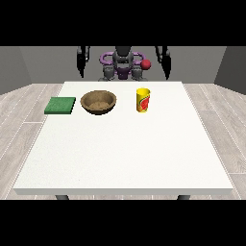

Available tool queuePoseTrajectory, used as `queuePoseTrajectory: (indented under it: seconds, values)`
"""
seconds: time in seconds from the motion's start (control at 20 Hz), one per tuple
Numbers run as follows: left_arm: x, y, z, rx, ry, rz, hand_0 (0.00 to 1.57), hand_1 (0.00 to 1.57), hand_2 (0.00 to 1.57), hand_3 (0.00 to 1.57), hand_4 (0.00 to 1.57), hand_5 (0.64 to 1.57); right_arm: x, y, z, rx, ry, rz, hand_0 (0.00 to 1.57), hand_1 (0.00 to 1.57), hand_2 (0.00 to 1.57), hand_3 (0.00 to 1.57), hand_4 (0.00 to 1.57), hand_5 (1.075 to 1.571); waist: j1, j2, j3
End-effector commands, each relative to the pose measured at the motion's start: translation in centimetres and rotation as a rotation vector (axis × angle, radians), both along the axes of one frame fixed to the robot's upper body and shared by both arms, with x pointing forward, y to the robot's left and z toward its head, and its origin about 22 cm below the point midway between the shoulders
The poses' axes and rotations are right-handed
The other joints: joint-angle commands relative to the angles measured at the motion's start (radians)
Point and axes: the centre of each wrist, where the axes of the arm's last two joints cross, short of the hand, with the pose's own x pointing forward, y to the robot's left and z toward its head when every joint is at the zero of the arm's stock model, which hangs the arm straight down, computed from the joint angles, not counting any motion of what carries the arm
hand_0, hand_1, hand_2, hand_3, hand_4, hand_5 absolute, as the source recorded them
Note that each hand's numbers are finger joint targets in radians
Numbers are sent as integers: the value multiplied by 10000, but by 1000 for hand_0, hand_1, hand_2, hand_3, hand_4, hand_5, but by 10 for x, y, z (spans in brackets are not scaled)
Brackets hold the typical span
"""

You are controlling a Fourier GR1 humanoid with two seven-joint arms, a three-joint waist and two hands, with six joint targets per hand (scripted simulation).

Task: Pick the cup and pour the ball into the bowl, then pick the bowl and place it on the pad

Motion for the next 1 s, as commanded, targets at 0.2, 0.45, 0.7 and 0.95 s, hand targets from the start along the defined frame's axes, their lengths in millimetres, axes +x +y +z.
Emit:
queuePoseTrajectory:
  seconds: [0.2,0.45,0.7,0.95]
  values:
    - [5,4,33,255,-491,-228,0,0,0,0,0,1570,1,-9,28,-362,-135,-9,0,0,327,492,846,1565,-166,-2559,110]
    - [59,-37,76,-2727,-2457,-85,0,0,0,0,0,1570,10,94,76,2235,-1501,1058,0,0,295,447,838,1567,-982,-1405,122]
    - [86,-2,103,-2589,-3304,-31,0,0,0,0,0,1569,2,121,100,2015,-2207,714,0,0,285,415,826,1567,-826,-619,135]
    - [118,-4,141,-2267,-3960,-117,0,0,0,0,0,1564,17,116,119,1725,-2888,909,0,0,333,529,807,1565,-1131,198,136]
